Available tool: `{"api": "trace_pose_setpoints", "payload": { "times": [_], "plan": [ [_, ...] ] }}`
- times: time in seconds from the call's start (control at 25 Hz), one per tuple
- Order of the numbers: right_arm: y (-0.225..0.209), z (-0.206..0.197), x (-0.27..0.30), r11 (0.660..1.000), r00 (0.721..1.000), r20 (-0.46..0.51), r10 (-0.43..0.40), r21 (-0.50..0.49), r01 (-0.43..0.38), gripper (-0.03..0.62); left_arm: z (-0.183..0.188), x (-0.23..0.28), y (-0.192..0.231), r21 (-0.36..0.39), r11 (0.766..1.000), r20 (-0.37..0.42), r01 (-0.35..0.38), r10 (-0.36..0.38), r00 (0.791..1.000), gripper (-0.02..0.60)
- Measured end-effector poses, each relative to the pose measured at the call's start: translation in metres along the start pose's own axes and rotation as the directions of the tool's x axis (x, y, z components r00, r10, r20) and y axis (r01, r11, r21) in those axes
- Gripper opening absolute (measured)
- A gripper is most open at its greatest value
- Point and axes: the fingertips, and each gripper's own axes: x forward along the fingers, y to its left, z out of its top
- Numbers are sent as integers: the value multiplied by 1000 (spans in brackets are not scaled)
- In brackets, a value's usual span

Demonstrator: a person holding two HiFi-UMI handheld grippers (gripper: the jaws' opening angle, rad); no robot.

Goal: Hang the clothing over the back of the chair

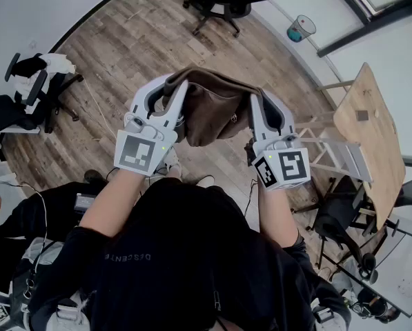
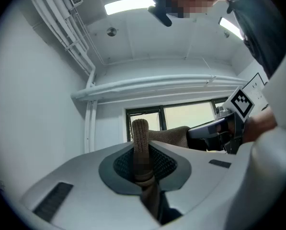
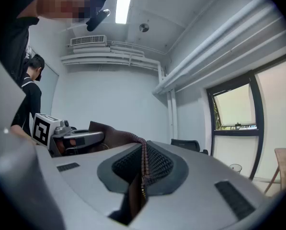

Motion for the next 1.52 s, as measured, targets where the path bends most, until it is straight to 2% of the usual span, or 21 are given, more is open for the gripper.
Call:
{"api": "trace_pose_setpoints", "payload": {
  "times": [0.44, 0.72, 0.92, 1.52],
  "plan": [
    [13, -4, -75, 999, 999, -9, 40, -6, -40, 35, 14, -41, -67, -24, 1000, -8, -20, 20, 1000, 48],
    [19, -1, -94, 998, 998, -14, 68, -8, -68, 37, 22, -55, -81, -17, 999, 3, -31, 31, 1000, 48],
    [16, -1, -85, 997, 997, -27, 79, 1, -79, 37, 20, -50, -75, -17, 999, -9, -44, 43, 999, 48],
    [-2, -4, -13, 999, 997, -48, 52, 17, -51, 37, 7, -3, -13, -38, 999, -1, 16, -16, 1000, 48]
  ]
}}
